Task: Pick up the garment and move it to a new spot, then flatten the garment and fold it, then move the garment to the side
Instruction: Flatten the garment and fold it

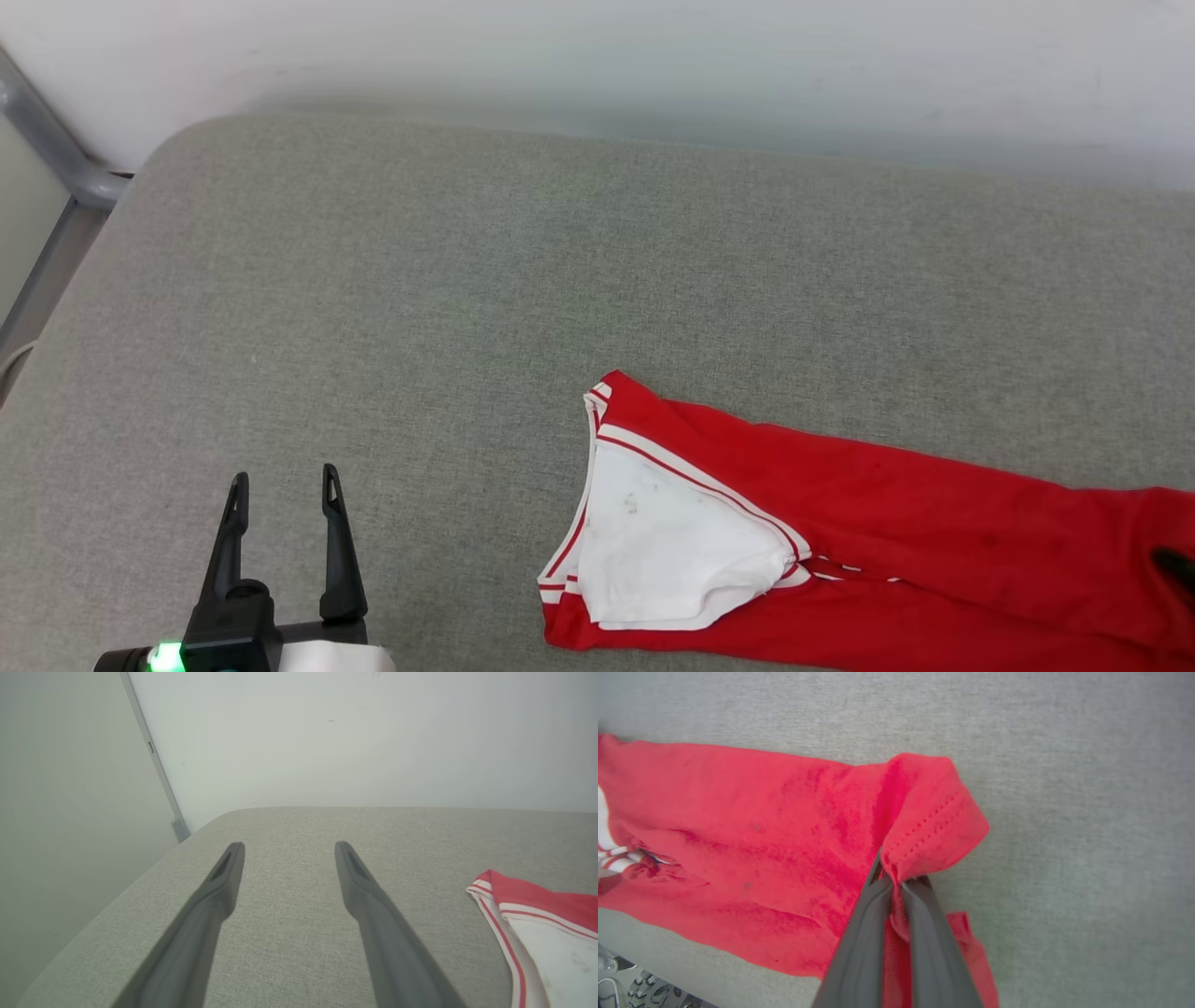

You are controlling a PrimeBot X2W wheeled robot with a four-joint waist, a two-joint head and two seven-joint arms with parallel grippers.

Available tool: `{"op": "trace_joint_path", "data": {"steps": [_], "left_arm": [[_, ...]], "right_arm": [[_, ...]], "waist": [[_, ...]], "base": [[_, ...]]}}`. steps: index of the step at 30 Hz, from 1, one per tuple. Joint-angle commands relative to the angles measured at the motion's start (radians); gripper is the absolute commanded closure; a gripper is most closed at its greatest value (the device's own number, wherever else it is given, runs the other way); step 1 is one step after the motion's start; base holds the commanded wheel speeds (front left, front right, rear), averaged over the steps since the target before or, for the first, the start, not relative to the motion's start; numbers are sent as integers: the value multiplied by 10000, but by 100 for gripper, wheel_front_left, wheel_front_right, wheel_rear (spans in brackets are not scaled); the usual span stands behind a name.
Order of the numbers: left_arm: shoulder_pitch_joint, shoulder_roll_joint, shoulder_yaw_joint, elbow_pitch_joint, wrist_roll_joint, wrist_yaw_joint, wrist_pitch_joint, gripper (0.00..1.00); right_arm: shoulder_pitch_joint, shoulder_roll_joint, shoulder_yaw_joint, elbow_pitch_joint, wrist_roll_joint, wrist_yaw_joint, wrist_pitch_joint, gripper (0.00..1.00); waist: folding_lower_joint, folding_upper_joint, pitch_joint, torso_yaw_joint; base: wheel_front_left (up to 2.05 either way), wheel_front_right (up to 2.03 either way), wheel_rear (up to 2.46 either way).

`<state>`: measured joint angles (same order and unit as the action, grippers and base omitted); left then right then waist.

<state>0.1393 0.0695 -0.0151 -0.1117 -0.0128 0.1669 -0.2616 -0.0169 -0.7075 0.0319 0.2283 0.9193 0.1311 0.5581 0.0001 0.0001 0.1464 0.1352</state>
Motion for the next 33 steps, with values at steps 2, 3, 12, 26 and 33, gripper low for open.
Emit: {"op": "trace_joint_path", "data": {"steps": [2, 3, 12, 26, 33], "left_arm": [[143, -14, 25, 34, 37, -56, -46, 0], [143, -14, 25, 34, 37, -56, -46, 0], [43, -11, -134, 163, 88, -156, -46, 0], [-258, -76, -400, 243, -30, -197, -46, 0], [-510, -118, -566, 334, -74, -232, -46, 0]], "right_arm": [[167, 266, 61, -662, 74, -8, 169, 100], [167, 266, 61, -662, 74, -8, 169, 100], [-296, 1117, 957, -3132, -551, -8, 1102, 100], [-3277, 2035, 4220, -2963, -1128, -8, 1679, 100], [-4675, 2615, 5703, -1589, -1278, -8, 1330, 100]], "waist": [[-1, -1, -93, -27], [-1, -1, -93, -27], [-1, -1, -192, 116], [-1, -1, 177, 736], [-1, -1, 420, 1095]], "base": [[0, 0, 0], [0, 0, 0], [0, 0, 0], [0, 0, 0], [0, 0, 0]]}}
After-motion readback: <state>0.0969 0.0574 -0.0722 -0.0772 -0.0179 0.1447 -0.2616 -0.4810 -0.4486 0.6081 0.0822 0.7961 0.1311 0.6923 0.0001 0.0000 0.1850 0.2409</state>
